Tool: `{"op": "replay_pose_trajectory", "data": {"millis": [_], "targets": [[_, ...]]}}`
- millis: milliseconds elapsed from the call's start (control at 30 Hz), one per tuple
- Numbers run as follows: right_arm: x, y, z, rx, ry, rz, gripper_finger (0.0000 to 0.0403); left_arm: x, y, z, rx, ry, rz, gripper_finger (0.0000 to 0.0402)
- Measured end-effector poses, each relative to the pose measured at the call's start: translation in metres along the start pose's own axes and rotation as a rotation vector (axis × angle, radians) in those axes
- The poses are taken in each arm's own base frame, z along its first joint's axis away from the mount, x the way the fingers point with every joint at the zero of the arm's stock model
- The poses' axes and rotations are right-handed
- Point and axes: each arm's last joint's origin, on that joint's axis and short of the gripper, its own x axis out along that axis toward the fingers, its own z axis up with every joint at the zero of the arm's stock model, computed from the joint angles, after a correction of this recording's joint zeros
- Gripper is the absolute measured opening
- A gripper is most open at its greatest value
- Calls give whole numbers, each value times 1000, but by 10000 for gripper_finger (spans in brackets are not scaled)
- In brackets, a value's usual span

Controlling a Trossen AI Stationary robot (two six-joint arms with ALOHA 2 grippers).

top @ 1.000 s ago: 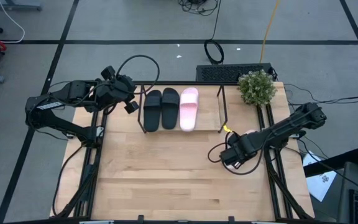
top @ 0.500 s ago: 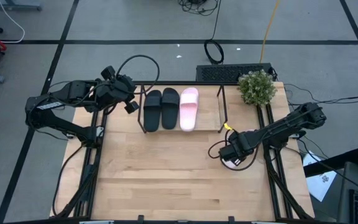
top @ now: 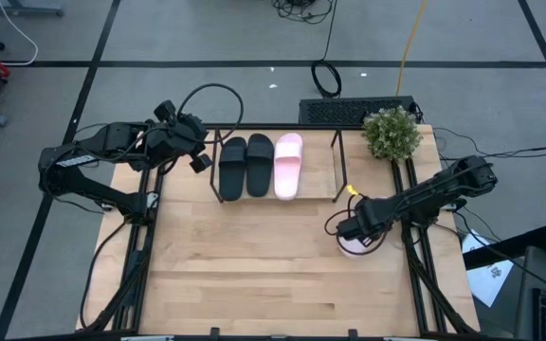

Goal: Pick and place slides into the shelf
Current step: Put the pink slipper on the shelf

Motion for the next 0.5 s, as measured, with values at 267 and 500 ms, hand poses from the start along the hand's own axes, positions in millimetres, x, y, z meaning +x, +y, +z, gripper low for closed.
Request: {"op": "replay_pose_trajectory", "data": {"millis": [267,500], "targets": [[10,-4,1,56,20,-39,201,0,0,0,1,0,0,159],[10,-4,1,48,19,-36,99,0,0,0,1,0,0,159]]}}
